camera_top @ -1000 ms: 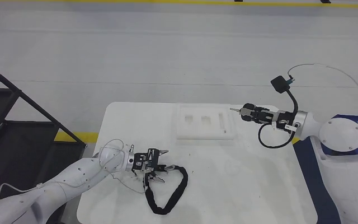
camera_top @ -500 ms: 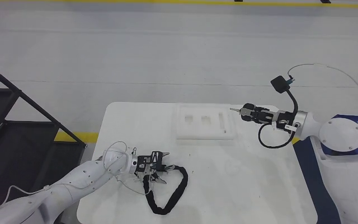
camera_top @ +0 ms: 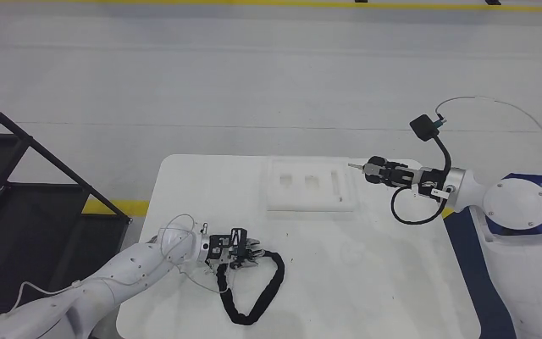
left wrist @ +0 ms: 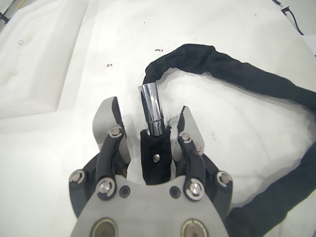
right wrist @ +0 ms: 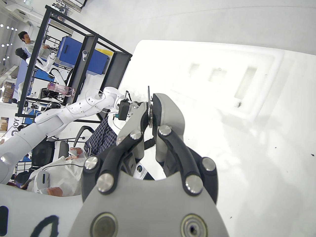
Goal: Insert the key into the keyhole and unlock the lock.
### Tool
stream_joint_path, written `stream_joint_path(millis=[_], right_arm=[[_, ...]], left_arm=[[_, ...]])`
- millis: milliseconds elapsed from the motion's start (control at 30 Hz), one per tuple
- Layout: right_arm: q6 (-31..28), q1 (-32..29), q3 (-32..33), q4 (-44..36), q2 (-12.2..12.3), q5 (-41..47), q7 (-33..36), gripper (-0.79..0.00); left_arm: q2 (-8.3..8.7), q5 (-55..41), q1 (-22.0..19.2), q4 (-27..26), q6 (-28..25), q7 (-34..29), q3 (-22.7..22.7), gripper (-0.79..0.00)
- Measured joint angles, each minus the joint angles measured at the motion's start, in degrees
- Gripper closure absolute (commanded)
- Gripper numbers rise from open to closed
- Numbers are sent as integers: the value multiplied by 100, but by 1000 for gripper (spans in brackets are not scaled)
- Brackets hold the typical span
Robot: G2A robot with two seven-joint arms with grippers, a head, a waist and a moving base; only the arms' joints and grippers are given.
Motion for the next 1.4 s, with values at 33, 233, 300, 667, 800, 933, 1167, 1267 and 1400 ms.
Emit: stream_joint_path(millis=[33, 233, 300, 667, 800, 933, 1167, 1267, 1400], right_arm=[[0, 0, 0, 0, 0, 0, 0, 0], [0, 0, 0, 0, 0, 0, 0, 0], [0, 0, 0, 0, 0, 0, 0, 0], [0, 0, 0, 0, 0, 0, 0, 0], [-92, -50, -77, -78, 1, 26, 53, 0], [-315, -70, -304, -398, 42, -136, 630, 0], [167, 78, -512, -701, 82, 221, 1344, 0], [458, 160, -619, -749, 85, 274, 1366, 0], [640, 199, -674, -930, 105, 352, 1458, 0]], left_arm=[[-9, 4, 3, 13, -9, 3, -14, 0], [-45, 68, 11, 22, -212, 60, -93, 0], [-55, 61, 1, 11, -344, 63, -127, 0], [37, -11, -181, -511, -890, 633, -568, 0], [94, 6, -233, -771, -1085, 854, -743, 0], [148, -38, -264, -1087, -1176, 1065, -947, 0], [142, -273, -313, -1625, -1365, 1216, -1205, 0], [100, -314, -369, -1841, -1281, 1142, -1280, 0], [35, -349, -412, -2050, -1051, 1088, -1369, 0]])
